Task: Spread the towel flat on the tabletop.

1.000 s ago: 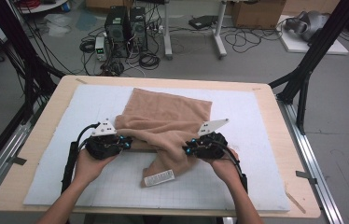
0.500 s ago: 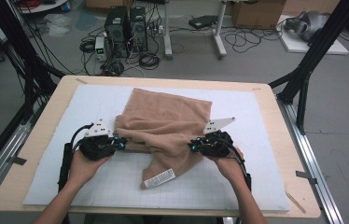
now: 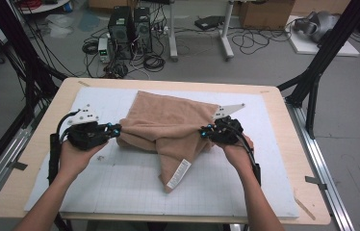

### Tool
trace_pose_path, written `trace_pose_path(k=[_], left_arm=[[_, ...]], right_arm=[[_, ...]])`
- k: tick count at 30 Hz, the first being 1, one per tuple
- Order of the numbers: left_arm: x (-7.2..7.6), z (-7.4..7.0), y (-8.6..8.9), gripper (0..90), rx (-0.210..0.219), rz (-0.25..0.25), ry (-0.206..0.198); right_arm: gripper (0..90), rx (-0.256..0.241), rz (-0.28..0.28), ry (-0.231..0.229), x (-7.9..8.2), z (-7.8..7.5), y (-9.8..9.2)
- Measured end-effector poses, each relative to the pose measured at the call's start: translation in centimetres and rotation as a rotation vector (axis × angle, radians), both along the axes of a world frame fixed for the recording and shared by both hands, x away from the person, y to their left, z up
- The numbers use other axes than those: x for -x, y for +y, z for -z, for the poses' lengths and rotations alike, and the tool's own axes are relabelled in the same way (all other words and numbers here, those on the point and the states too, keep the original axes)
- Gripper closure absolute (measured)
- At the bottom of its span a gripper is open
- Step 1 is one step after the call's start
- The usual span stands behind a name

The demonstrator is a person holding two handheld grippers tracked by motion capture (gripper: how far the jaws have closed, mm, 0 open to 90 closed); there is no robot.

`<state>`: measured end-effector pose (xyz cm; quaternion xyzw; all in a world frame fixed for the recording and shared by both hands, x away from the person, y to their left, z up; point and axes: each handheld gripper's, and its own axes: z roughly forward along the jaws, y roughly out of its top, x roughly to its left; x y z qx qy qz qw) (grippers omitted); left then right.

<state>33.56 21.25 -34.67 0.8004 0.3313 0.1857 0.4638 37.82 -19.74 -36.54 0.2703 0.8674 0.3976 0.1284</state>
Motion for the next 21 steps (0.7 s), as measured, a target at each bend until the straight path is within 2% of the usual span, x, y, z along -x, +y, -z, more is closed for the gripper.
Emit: trace_pose_path(k=[4,6,8,10,11,14,16,18,21], left_arm=[[-3.2,2.5,-1.1,85.4,-0.019,-0.041,0.077],[-4.5,4.0,-1.7,85.4,-0.057,-0.061,0.115],[-5.6,5.3,-2.1,85.2,-0.084,-0.069,0.164],[-6.1,6.1,-2.4,84.9,-0.108,-0.071,0.181],[-6.1,6.2,-2.5,84.5,-0.107,-0.072,0.187],[-5.7,5.6,-2.3,80.6,-0.115,-0.06,0.165],[-5.1,4.9,-2.0,77.3,-0.103,-0.056,0.148],[-4.6,4.0,-1.5,72.5,-0.09,-0.062,0.129],[-3.6,3.0,-0.8,68.4,-0.07,-0.057,0.112]], right_arm=[[83.8,0.046,0.062,0.056,-2.3,1.9,0.1],[83.8,0.06,0.084,0.088,-3.2,3.0,0.1],[83.7,0.055,0.099,0.108,-3.7,3.8,0.2],[83.3,0.047,0.105,0.11,-4.0,4.0,0.3],[82.6,0.046,0.102,0.108,-4.0,4.0,0.3],[77.2,0.031,0.102,0.104,-3.7,3.6,0.0],[71.4,0.013,0.105,0.091,-3.2,3.1,-0.3],[68.6,-0.017,0.101,0.086,-2.7,2.5,-0.6],[66.5,-0.033,0.084,0.052,-1.5,1.4,-0.8]])
